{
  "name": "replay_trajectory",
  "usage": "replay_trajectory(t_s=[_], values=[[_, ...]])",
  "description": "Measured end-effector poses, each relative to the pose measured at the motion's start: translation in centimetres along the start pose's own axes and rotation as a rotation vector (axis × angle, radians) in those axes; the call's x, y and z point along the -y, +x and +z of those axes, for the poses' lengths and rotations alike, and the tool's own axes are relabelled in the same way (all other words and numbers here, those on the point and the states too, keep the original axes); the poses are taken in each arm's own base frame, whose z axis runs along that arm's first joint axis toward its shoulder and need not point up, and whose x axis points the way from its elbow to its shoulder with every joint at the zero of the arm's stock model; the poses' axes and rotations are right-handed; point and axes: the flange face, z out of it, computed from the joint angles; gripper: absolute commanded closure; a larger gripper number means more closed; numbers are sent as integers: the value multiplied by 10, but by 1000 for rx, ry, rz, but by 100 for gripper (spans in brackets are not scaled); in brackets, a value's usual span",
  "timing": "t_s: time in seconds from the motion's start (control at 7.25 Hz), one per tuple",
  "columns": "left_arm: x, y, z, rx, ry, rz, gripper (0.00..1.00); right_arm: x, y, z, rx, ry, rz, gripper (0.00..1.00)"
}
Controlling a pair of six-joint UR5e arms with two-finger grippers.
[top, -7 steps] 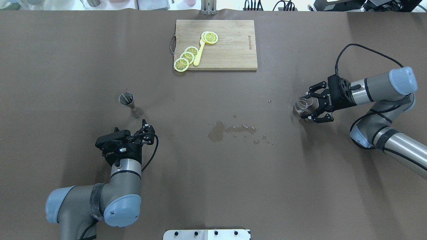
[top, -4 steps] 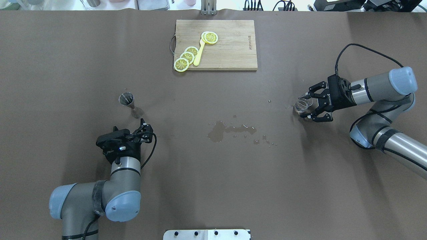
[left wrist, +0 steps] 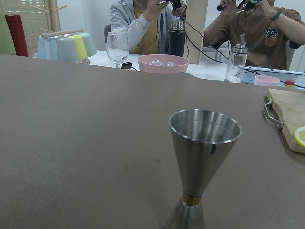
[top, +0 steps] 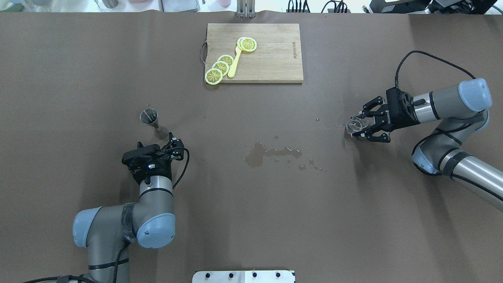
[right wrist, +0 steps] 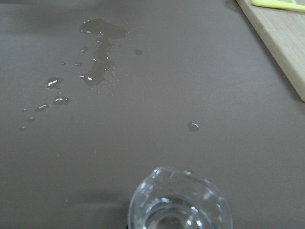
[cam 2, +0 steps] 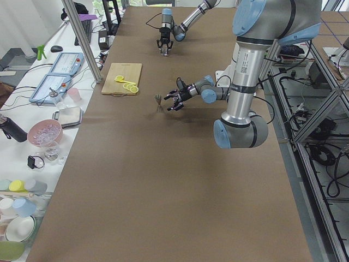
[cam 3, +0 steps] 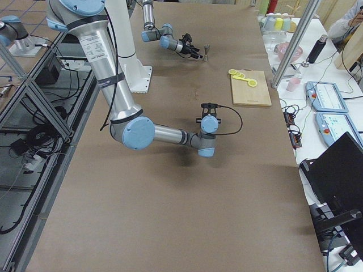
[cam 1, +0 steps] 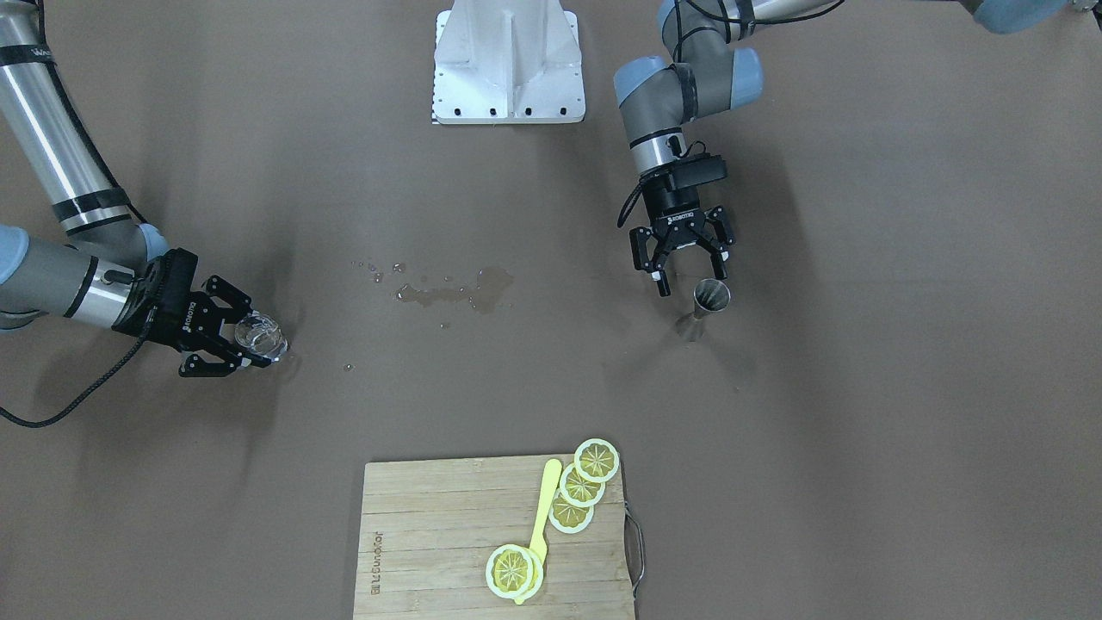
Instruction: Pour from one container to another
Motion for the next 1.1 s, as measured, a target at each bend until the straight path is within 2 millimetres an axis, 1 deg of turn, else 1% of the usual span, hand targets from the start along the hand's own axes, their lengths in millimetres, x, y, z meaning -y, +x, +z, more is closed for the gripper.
replay_trajectory(t_s=[0.14,0.28,0.55,0.83,1.1], values=[[2,5,4,4,6,-4,3,1,0,0,-1,1,0,59],[4,8,9,8,13,-7,4,2,1,-1,-3,2,2,62],[10,7,21,24,29,-10,15,6,3,-3,-9,7,7,73],[14,5,30,36,41,-10,16,18,11,-11,-24,16,17,99],[16,5,33,36,63,-8,18,32,17,-17,-33,14,15,100]])
